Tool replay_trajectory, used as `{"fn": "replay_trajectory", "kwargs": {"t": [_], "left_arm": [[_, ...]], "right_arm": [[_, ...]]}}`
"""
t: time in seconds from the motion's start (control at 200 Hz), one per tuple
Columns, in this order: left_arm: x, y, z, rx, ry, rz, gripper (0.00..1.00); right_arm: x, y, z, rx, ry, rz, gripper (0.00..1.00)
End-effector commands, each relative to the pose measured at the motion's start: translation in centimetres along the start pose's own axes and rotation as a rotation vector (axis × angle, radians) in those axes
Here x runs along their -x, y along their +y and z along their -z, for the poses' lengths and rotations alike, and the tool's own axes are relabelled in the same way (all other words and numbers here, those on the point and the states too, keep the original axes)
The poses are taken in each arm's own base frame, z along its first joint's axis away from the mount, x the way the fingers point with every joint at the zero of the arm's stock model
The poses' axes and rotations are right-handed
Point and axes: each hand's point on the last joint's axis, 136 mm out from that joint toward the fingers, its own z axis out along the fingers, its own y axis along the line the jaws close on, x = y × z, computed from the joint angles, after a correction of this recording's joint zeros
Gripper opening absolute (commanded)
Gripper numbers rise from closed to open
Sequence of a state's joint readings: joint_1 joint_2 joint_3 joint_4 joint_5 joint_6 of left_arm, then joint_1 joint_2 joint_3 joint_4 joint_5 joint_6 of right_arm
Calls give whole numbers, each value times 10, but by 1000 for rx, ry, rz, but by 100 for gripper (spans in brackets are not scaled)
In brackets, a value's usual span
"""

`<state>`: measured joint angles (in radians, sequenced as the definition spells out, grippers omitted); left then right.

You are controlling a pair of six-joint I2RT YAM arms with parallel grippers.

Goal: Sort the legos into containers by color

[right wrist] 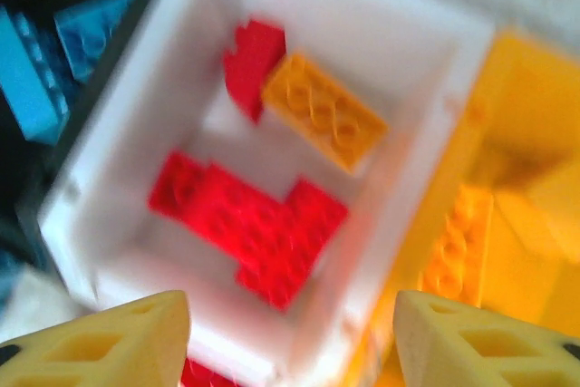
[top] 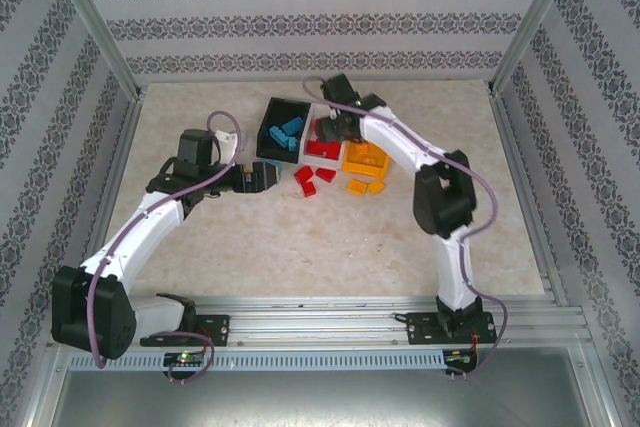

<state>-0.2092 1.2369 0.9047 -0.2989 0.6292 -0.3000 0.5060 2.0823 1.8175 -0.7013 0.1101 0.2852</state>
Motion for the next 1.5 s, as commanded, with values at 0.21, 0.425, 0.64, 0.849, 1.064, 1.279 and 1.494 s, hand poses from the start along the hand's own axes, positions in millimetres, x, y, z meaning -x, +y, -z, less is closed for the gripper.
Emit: {"fn": "replay_trajectory", "kwargs": {"t": [0.21, 0.425, 0.64, 0.849, 1.064, 1.279, 1.494], "left_arm": [[-6, -21, -7, -45, 64, -63, 100], [-10, -21, -8, -40, 72, -71, 100], [-10, -19, -8, -22, 73, -79, 100], [-10, -17, -7, -9, 73, -82, 100], [-10, -16, -6, 2, 72, -83, 100], [-9, -12, -6, 28, 69, -87, 100], [-10, -8, -6, 46, 74, -94, 100]], "right_arm": [[-103, -31, 22, 5, 74, -116, 68], [-112, -41, 18, -5, 68, -180, 69], [-100, -46, 23, -9, 21, -233, 69], [-100, -52, 20, -30, 26, -280, 68], [-66, -33, 27, 63, -50, -240, 66], [2, -11, 17, 107, -106, -45, 47], [53, -8, -27, 84, -59, 44, 41]]}}
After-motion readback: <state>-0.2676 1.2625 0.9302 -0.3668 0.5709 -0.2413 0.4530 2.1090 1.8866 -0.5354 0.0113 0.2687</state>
